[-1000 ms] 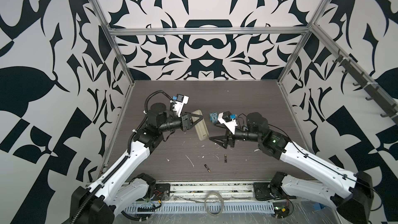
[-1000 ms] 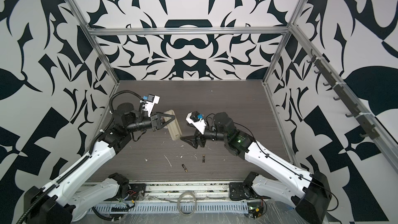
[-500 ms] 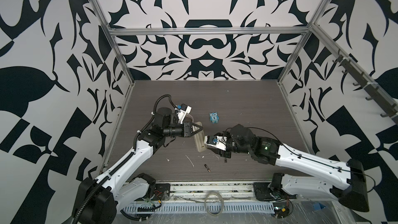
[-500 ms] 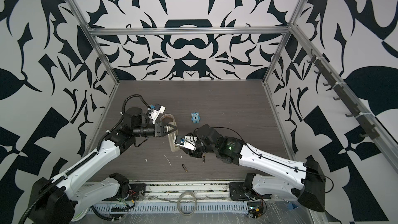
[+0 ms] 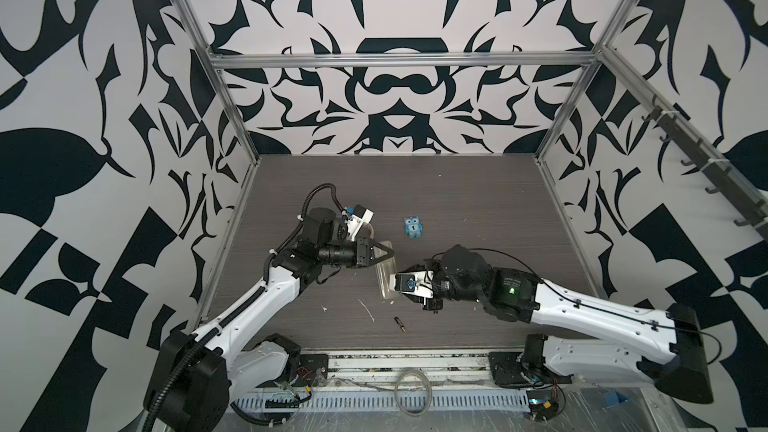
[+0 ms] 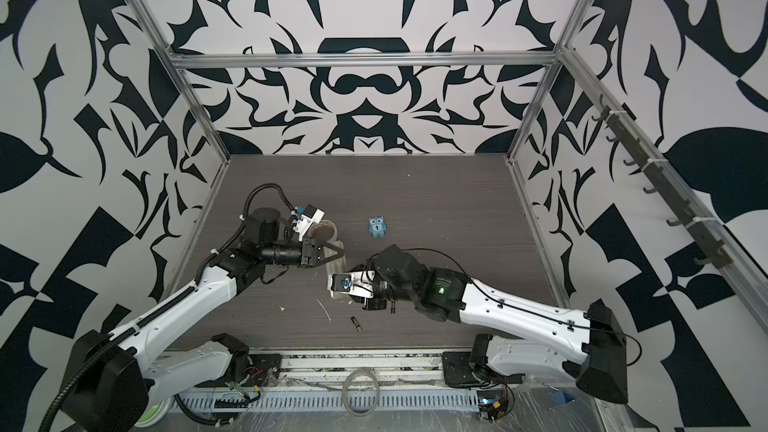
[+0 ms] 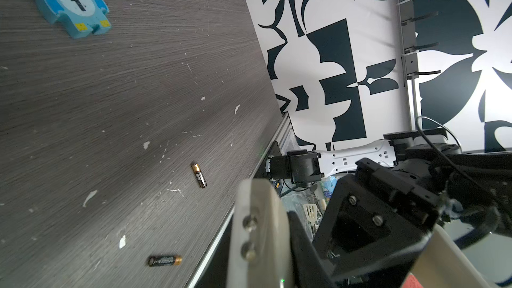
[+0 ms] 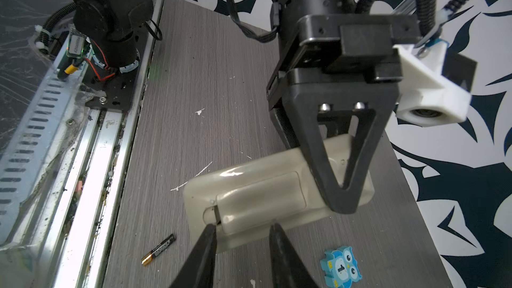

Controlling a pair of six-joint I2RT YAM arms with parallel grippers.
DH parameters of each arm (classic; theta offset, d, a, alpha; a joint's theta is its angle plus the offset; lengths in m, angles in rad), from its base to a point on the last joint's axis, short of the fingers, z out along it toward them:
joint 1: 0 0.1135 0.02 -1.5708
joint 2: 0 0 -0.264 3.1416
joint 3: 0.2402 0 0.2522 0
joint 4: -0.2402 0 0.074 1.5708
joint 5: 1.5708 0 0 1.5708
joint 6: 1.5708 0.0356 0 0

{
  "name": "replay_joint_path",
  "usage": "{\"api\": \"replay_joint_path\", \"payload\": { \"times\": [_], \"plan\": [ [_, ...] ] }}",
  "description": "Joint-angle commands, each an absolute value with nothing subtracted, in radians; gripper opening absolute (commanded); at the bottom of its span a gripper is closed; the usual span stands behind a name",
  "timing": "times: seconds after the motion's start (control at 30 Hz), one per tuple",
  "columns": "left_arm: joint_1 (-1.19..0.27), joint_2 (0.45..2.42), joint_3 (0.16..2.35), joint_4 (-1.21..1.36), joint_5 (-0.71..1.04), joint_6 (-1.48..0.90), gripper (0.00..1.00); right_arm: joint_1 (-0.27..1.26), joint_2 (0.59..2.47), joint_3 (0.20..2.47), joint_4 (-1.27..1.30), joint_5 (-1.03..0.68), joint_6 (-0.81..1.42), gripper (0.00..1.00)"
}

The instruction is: Load the batteries into the remote control

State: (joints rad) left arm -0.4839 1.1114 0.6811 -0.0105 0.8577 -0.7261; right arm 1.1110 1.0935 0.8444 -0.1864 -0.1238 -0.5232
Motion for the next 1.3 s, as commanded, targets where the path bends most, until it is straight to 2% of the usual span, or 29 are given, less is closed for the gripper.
{"api": "replay_joint_path", "payload": {
  "times": [0.0, 0.57, 1.13, 1.2, 1.27],
  "plan": [
    [-0.485, 1.116, 0.657, 0.052, 0.894, -0.757, 0.00, 1.122, 1.103, 0.864, -0.146, -0.146, -0.539, 0.36],
    [-0.485, 1.123, 0.638, 0.098, 0.919, -0.798, 0.00, 1.129, 1.153, 0.882, -0.155, -0.140, -0.568, 0.35],
    [-0.485, 1.112, 0.627, 0.099, 0.939, -0.815, 0.00, 1.183, 1.211, 0.900, -0.183, 0.007, -0.661, 0.33],
    [-0.486, 1.111, 0.627, 0.098, 0.939, -0.815, 0.00, 1.188, 1.217, 0.899, -0.176, 0.023, -0.671, 0.32],
    [-0.485, 1.113, 0.628, 0.092, 0.937, -0.813, 0.00, 1.190, 1.220, 0.899, -0.164, 0.036, -0.679, 0.24]
  ]
}}
